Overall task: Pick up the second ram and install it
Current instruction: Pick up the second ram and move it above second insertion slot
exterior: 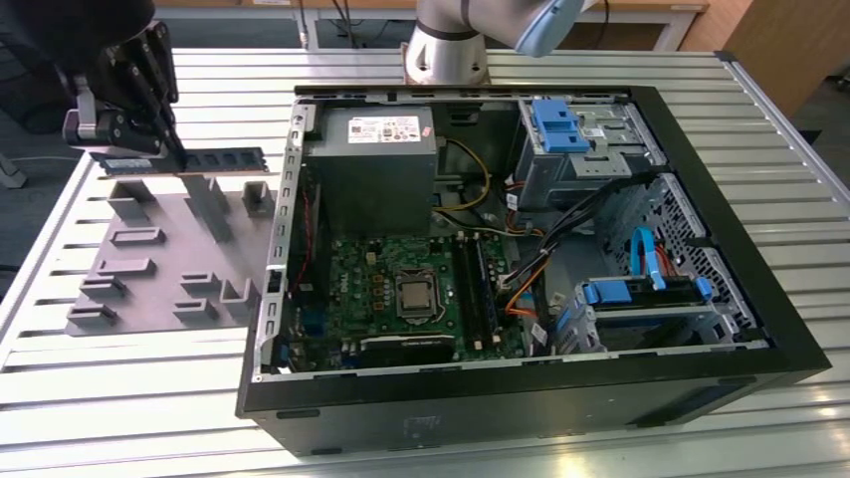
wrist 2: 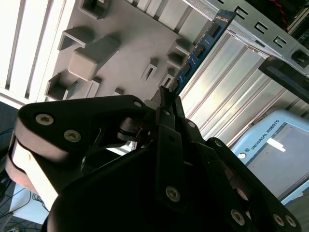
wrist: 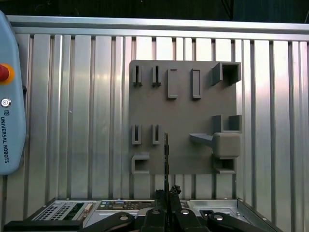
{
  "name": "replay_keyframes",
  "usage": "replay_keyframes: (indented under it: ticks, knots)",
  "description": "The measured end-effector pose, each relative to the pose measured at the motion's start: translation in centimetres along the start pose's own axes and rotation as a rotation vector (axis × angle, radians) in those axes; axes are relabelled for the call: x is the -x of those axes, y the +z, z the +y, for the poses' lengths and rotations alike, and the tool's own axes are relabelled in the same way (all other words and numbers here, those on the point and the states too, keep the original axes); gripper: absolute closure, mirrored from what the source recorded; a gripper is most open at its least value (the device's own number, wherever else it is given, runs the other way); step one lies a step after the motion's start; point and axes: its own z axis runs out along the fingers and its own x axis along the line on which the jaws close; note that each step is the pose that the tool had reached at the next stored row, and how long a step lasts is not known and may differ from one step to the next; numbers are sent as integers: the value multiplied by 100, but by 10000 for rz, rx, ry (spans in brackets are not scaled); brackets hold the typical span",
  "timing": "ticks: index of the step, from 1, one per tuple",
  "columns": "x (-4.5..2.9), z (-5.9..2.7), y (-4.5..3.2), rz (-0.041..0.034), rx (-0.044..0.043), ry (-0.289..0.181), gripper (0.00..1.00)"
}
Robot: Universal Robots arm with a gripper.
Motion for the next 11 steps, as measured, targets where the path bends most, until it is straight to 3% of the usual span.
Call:
replay_keyframes:
  ticks: [11]
  knots:
    - [0,-43,-1,0,0,0,86]
